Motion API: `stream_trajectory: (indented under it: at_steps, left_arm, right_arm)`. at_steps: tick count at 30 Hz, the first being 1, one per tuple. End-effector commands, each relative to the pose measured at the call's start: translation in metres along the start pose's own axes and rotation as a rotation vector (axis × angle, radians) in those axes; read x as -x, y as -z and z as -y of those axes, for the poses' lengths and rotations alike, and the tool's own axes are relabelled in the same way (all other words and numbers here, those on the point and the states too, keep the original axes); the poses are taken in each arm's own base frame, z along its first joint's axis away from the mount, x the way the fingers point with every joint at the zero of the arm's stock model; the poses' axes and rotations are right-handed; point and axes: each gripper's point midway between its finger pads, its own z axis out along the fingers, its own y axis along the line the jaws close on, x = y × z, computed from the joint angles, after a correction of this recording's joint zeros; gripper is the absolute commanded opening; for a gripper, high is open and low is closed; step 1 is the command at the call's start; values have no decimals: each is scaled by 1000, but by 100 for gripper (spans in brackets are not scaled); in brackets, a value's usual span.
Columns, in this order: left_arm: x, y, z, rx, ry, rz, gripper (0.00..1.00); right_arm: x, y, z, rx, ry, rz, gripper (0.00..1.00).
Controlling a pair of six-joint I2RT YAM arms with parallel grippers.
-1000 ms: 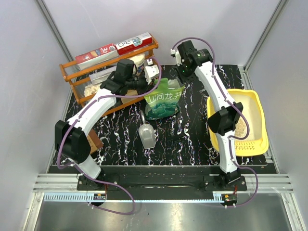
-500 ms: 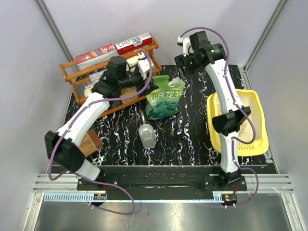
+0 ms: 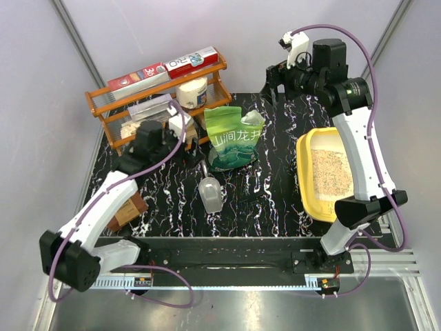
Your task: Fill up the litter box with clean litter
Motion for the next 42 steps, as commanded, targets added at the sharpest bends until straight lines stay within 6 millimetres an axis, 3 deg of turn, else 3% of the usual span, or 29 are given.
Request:
stream_trajectory:
  at_steps: [1, 2, 7, 11, 19, 24, 29, 38, 42]
  left_arm:
    - [-76, -12, -30, 197, 223, -221, 82]
    - [-85, -17, -34, 222, 253, -248, 80]
    - [-112, -38, -39, 235, 320, -322, 69]
    - [-137, -43, -40, 265, 395, -372, 68]
    - [-185, -47, 1, 166, 455, -509, 64]
    - [-223, -35, 3, 215, 518, -580, 59]
    - [-228, -48, 20, 101, 554, -575, 53]
    - [-225, -78, 30, -9, 596, -569, 31]
    - [-218, -80, 24, -5, 579, -579, 8]
  right_arm:
    - [10, -20, -17, 133, -92, 43, 94]
    - [11, -19, -25, 173, -90, 48, 94]
    - [8, -20, -23, 164, -99, 52, 93]
    - [7, -19, -16, 120, -83, 53, 93]
    - [3, -24, -5, 64, -79, 43, 93]
    - [-7, -29, -4, 59, -94, 16, 93]
    - [-19, -30, -4, 58, -101, -13, 93]
    - [-31, -15, -1, 12, -71, -31, 93]
    - [-37, -11, -1, 5, -48, -42, 94]
